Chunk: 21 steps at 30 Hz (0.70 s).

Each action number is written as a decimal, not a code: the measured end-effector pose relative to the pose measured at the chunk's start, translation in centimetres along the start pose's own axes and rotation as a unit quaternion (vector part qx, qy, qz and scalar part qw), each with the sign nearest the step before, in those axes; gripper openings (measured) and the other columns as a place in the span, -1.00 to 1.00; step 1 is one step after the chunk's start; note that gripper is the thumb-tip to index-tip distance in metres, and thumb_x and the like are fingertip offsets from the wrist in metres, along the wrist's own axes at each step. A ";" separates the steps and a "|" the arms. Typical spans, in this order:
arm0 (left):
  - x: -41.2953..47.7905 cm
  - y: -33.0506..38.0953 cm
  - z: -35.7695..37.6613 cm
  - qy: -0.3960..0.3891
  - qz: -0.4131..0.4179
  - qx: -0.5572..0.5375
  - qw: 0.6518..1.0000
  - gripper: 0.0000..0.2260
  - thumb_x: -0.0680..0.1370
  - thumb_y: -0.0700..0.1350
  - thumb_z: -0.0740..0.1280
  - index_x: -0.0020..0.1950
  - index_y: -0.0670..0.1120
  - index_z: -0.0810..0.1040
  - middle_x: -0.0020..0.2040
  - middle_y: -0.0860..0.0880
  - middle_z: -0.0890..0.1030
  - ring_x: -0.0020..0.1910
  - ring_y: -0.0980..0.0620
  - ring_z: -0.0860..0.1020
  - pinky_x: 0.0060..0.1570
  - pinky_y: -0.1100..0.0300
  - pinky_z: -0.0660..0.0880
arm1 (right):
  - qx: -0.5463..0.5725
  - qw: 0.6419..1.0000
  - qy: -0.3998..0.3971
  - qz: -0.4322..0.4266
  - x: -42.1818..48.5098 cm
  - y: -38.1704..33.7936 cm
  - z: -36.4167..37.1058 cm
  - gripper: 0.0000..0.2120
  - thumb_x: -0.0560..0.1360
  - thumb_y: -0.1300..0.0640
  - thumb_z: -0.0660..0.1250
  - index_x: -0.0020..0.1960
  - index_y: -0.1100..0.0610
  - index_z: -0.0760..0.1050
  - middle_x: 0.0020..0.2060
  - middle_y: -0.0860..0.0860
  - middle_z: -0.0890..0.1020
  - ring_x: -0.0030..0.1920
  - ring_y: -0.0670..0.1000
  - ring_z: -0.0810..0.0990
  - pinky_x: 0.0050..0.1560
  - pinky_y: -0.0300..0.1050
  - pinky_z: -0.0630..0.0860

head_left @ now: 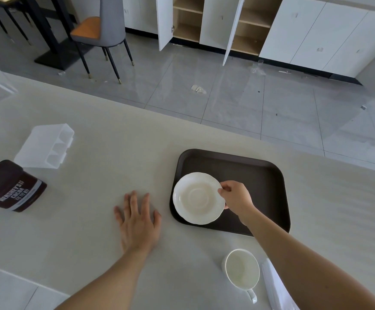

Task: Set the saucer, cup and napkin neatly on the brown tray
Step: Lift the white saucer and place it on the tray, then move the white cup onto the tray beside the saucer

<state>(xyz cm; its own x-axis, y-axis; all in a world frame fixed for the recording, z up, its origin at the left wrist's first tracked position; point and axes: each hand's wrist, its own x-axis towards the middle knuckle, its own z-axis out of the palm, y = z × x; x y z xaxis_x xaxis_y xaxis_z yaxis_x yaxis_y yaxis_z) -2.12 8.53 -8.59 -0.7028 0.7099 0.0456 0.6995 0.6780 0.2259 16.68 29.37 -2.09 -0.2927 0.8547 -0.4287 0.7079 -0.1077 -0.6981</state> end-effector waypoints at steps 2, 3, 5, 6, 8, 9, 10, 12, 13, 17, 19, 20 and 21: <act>0.0 0.0 -0.1 0.004 -0.001 -0.004 1.000 -0.47 0.51 0.09 0.09 0.45 -0.03 0.38 0.50 -0.21 0.32 0.54 -0.22 0.17 0.48 -0.28 0.00 | 0.000 1.000 -0.005 -0.005 -0.1 0.2 0.0 -0.82 0.54 0.24 0.30 -0.03 0.05 0.65 -0.23 0.02 0.71 -0.23 0.10 0.71 -0.07 0.15 0.69; 0.0 0.0 -0.1 0.006 -0.001 -0.007 1.000 -0.47 0.51 0.09 0.09 0.45 -0.04 0.39 0.50 -0.21 0.32 0.54 -0.22 0.17 0.48 -0.28 0.00 | 0.000 1.000 -0.005 -0.007 -0.1 0.3 0.0 -0.81 0.54 0.25 0.30 -0.04 0.05 0.66 -0.23 0.01 0.71 -0.22 0.10 0.71 -0.07 0.15 0.69; 0.0 0.1 -0.2 0.010 -0.003 -0.012 1.000 -0.48 0.50 0.08 0.10 0.44 -0.04 0.39 0.49 -0.21 0.32 0.54 -0.22 0.18 0.48 -0.28 0.00 | -0.001 1.000 -0.005 -0.010 0.0 0.2 0.1 -0.81 0.54 0.26 0.30 -0.04 0.03 0.66 -0.22 0.00 0.71 -0.20 0.11 0.71 -0.06 0.15 0.69; 0.0 0.1 -0.2 0.009 -0.005 -0.012 1.000 -0.48 0.51 0.08 0.11 0.44 -0.03 0.39 0.50 -0.20 0.32 0.54 -0.22 0.17 0.49 -0.27 -0.01 | 0.000 1.000 -0.006 -0.012 0.0 0.3 0.1 -0.81 0.53 0.25 0.31 -0.05 0.02 0.66 -0.22 0.00 0.71 -0.20 0.11 0.71 -0.06 0.14 0.69; 0.0 0.2 -0.3 0.004 -0.008 -0.010 1.000 -0.48 0.51 0.08 0.11 0.45 -0.03 0.38 0.51 -0.20 0.31 0.55 -0.21 0.16 0.49 -0.26 -0.02 | 0.010 1.000 -0.008 -0.013 0.2 0.5 0.1 -0.83 0.54 0.23 0.32 -0.06 0.02 0.65 -0.22 0.00 0.71 -0.21 0.09 0.71 -0.07 0.12 0.69; 0.0 0.2 -0.3 0.003 -0.008 -0.009 1.000 -0.48 0.51 0.07 0.11 0.45 -0.03 0.38 0.51 -0.19 0.31 0.55 -0.21 0.15 0.49 -0.26 -0.02 | 0.021 1.000 -0.010 -0.011 0.2 0.7 0.0 -0.85 0.55 0.21 0.33 -0.03 0.04 0.66 -0.22 0.00 0.72 -0.23 0.07 0.71 -0.08 0.10 0.70; 0.0 0.2 -0.3 0.003 -0.008 -0.010 1.000 -0.49 0.51 0.07 0.11 0.45 -0.03 0.38 0.51 -0.19 0.31 0.55 -0.20 0.15 0.49 -0.26 -0.02 | 0.036 0.999 -0.010 -0.007 0.1 0.8 -0.1 -0.86 0.56 0.19 0.33 0.02 0.07 0.66 -0.22 -0.01 0.72 -0.25 0.04 0.71 -0.08 0.08 0.70; 0.0 0.1 -0.3 0.003 -0.009 -0.013 1.000 -0.49 0.52 0.06 0.12 0.45 -0.03 0.38 0.51 -0.19 0.30 0.55 -0.20 0.14 0.49 -0.25 -0.04 | 0.067 0.998 -0.010 0.003 -0.1 1.0 -0.3 -0.81 0.58 0.16 0.33 0.17 0.12 0.62 -0.20 -0.04 0.72 -0.27 -0.03 0.71 -0.06 0.02 0.71; 0.0 0.1 -0.3 0.004 -0.010 -0.013 1.000 -0.49 0.52 0.06 0.12 0.45 -0.03 0.37 0.51 -0.19 0.30 0.55 -0.20 0.14 0.49 -0.25 -0.04 | 0.079 0.997 -0.009 0.006 -0.4 1.1 -0.5 -0.78 0.59 0.16 0.33 0.22 0.13 0.58 -0.19 -0.04 0.72 -0.28 -0.04 0.71 -0.04 0.01 0.70; 0.0 0.1 -0.3 0.004 -0.008 -0.014 1.000 -0.50 0.52 0.06 0.13 0.45 -0.03 0.37 0.51 -0.19 0.29 0.55 -0.20 0.13 0.49 -0.25 -0.05 | 0.072 0.997 0.022 -0.014 -3.3 2.1 -2.4 -0.75 0.58 0.16 0.35 0.25 0.09 0.56 -0.18 -0.04 0.71 -0.25 -0.03 0.72 0.00 0.02 0.69; -0.1 0.1 -0.2 0.002 -0.007 -0.012 1.000 -0.51 0.53 0.05 0.17 0.45 -0.03 0.37 0.51 -0.19 0.29 0.55 -0.21 0.13 0.49 -0.26 -0.04 | 0.057 0.997 0.047 -0.034 -6.1 3.3 -3.9 -0.84 0.56 0.15 0.36 0.13 0.03 0.62 -0.25 -0.08 0.70 -0.29 -0.07 0.70 -0.10 -0.05 0.70; 0.0 -0.1 -0.1 0.002 -0.007 -0.010 1.000 -0.51 0.53 0.04 0.19 0.45 -0.03 0.36 0.51 -0.19 0.29 0.55 -0.21 0.13 0.49 -0.26 -0.04 | 0.050 0.996 0.059 -0.047 -7.8 4.0 -4.6 -0.88 0.55 0.14 0.35 0.02 -0.02 0.64 -0.30 -0.09 0.69 -0.32 -0.07 0.68 -0.17 -0.08 0.68; 0.0 -0.1 0.0 0.004 -0.008 -0.010 1.000 -0.52 0.53 0.03 0.21 0.45 -0.03 0.36 0.51 -0.19 0.29 0.55 -0.20 0.13 0.49 -0.26 -0.03 | 0.037 0.995 0.071 -0.059 -9.7 4.8 -5.3 -0.87 0.54 0.12 0.33 -0.10 -0.06 0.63 -0.33 -0.10 0.68 -0.34 -0.06 0.65 -0.24 -0.10 0.66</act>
<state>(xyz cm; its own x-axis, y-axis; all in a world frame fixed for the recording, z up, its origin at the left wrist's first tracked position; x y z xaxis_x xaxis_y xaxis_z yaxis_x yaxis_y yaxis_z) -2.19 8.45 -8.57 -0.7151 0.6973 0.0491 0.6853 0.6853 0.2464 26.30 23.29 1.78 -0.2727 0.9265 -0.2593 0.6238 -0.0349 -0.7808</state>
